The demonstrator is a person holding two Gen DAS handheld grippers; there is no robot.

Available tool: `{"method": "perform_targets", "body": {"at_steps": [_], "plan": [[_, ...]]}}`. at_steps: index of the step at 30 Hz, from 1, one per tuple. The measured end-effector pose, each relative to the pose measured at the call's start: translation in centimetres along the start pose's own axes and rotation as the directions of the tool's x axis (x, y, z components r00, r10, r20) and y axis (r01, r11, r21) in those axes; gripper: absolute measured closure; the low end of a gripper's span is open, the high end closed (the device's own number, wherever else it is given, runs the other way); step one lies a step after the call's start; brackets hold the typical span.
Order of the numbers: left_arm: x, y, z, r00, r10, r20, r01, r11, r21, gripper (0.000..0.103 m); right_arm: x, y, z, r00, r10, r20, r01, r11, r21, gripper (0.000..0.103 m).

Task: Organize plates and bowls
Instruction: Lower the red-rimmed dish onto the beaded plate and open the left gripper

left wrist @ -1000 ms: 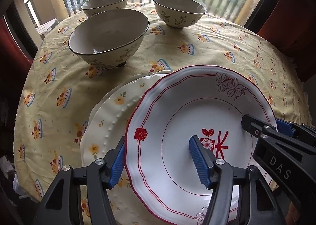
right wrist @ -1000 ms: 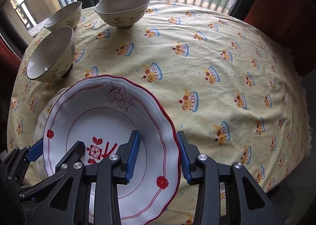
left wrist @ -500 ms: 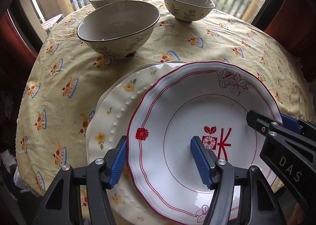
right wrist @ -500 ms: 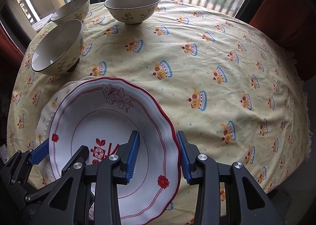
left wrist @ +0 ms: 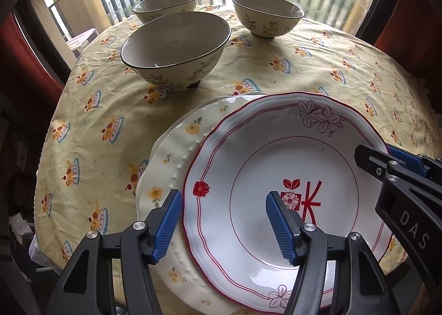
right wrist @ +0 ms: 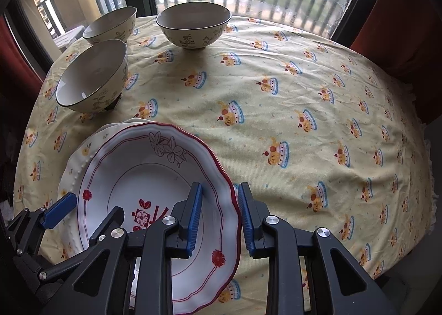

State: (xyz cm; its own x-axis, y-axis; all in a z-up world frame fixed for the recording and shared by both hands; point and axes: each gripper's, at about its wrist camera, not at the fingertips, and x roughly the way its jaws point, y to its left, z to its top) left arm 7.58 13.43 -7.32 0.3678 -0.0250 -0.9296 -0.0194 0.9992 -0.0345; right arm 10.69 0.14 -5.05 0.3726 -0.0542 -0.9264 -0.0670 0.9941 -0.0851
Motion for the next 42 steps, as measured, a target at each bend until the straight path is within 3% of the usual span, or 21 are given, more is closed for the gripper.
{"method": "perform_targets", "body": {"at_steps": [10, 15, 19, 22, 28, 36, 42], "plan": [[-0.8, 1.3, 0.3, 1.000, 0.022, 0.022, -0.022, 1.000, -0.010, 0.037, 1.9, 1.0, -0.5, 0.998, 0.035, -0.059, -0.034, 0.999, 0.021, 0.070], [-0.4, 1.8, 0.3, 1.000, 0.022, -0.006, -0.022, 0.999, -0.033, 0.036, 2.0, 1.6, -0.8, 0.998, 0.030, -0.060, -0.029, 1.000, 0.012, 0.066], [-0.6, 2.0, 0.4, 0.999, 0.039, -0.003, -0.040, 0.998, -0.050, 0.033, 2.0, 1.4, -0.5, 0.996, 0.050, -0.072, -0.051, 0.999, -0.010, 0.054], [-0.7, 2.5, 0.6, 0.998, 0.058, 0.000, -0.058, 0.995, -0.086, 0.025, 1.5, 0.9, -0.1, 0.998, 0.042, -0.048, -0.043, 0.999, -0.024, 0.040], [-1.7, 2.1, 1.6, 0.995, 0.094, 0.016, -0.091, 0.987, -0.132, 0.018, 0.6, -0.3, 1.5, 0.993, 0.119, 0.000, -0.119, 0.992, -0.041, 0.031], [-2.9, 1.5, 5.2, 0.988, 0.133, 0.075, -0.118, 0.977, -0.177, 0.017, -0.6, -0.4, 4.7, 0.965, 0.254, 0.061, -0.250, 0.966, -0.066, 0.031], [-2.8, 3.3, 8.5, 0.980, 0.156, 0.122, -0.132, 0.974, -0.184, 0.018, -0.9, 1.4, 8.1, 0.959, 0.257, 0.116, -0.248, 0.965, -0.088, 0.031]]}}
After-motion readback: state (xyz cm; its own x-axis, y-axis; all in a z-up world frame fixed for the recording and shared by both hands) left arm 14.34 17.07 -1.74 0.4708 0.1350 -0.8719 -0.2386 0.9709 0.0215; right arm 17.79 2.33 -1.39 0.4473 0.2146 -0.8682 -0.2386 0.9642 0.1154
